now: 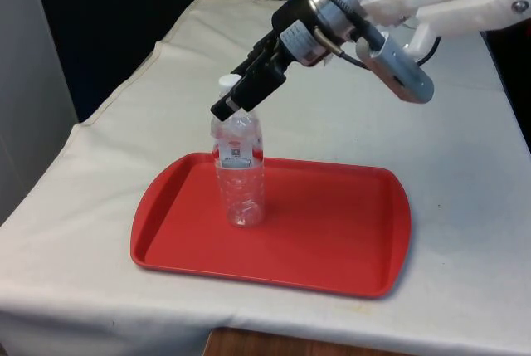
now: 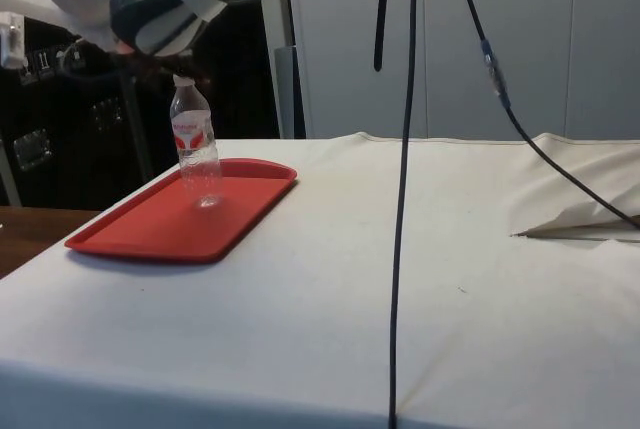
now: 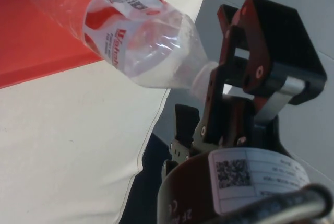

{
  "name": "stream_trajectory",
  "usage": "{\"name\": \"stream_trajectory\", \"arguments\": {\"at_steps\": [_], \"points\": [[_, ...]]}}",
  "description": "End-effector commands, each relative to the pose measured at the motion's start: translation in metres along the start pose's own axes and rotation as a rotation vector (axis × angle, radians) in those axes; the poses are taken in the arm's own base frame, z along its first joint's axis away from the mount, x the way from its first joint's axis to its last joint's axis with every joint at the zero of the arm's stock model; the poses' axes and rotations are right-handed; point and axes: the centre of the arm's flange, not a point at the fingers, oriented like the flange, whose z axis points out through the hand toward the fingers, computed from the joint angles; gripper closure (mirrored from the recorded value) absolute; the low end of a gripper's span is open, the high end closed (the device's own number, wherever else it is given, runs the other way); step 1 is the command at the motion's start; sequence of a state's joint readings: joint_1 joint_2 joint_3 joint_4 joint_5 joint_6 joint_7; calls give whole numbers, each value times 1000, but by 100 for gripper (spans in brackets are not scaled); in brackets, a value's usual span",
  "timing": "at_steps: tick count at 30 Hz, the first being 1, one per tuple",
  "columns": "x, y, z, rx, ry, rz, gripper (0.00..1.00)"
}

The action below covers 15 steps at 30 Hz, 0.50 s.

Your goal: Place the bottle upright on the tray.

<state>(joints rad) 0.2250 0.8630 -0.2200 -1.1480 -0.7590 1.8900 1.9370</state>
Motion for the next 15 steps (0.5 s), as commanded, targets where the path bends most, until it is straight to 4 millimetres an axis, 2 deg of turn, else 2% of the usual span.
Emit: {"name": "stream_trajectory", "arguments": {"at_steps": [1,3,7,15], "points": [[3,0,-4,2,-5,5,0],[1,0,-1,-1,1,2,0],[8,-2,-10,4,-7,16,0],[14,-3,-15,6,-38,36,0]]}}
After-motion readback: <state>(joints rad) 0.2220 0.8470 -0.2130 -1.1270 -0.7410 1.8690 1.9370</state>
